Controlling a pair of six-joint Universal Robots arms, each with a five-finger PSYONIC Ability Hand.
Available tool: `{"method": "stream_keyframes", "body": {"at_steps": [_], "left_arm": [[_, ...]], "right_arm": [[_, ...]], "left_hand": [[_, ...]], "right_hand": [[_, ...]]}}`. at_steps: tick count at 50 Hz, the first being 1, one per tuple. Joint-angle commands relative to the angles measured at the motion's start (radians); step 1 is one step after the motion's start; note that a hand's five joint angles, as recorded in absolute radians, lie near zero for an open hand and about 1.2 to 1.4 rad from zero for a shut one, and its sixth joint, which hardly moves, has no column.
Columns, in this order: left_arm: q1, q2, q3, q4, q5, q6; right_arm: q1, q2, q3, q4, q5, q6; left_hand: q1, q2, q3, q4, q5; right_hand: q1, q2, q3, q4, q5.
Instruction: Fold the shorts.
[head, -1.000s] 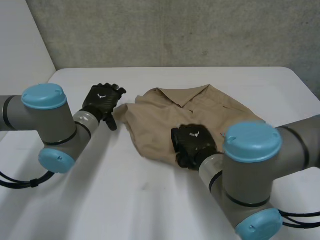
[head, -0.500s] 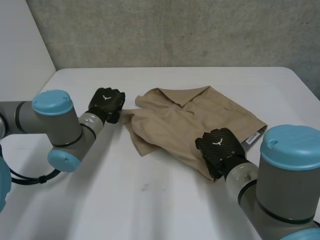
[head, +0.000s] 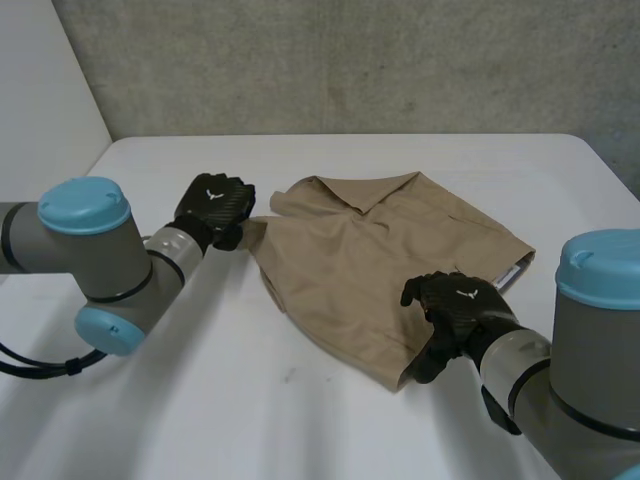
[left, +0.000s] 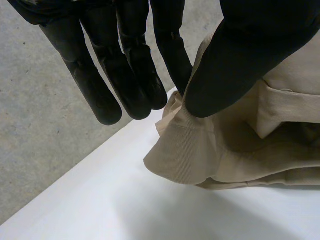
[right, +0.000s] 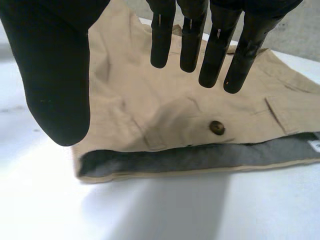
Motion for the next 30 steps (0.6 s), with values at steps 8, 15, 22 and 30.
{"method": "stream_keyframes", "body": {"at_steps": [8,15,22,30], "left_arm": [[-0.001,-0.029,0.025,0.008,-0.001,-0.011],[-0.001,-0.03,0.026,0.01,0.001,-0.011],[-0.001,-0.03,0.029,0.014,0.001,-0.011],[-0.001,-0.03,0.028,0.013,-0.001,-0.013]], "right_arm": [[0.11,0.086,-0.027,-0.025,0.03,0.04],[0.142,0.171,-0.067,-0.09,0.088,0.016],[0.145,0.257,-0.107,-0.13,0.13,-0.062],[0.14,0.284,-0.14,-0.191,0.13,-0.102]], "left_hand": [[0.257,0.203,0.206,0.203,0.256],[0.257,0.203,0.206,0.203,0.256],[0.257,0.203,0.206,0.203,0.256],[0.257,0.203,0.206,0.203,0.256]], "right_hand": [[0.108,0.049,0.055,0.067,0.066],[0.167,0.108,0.114,0.126,0.125],[0.228,0.169,0.175,0.188,0.186],[1.01,0.951,0.958,0.97,0.969]]}}
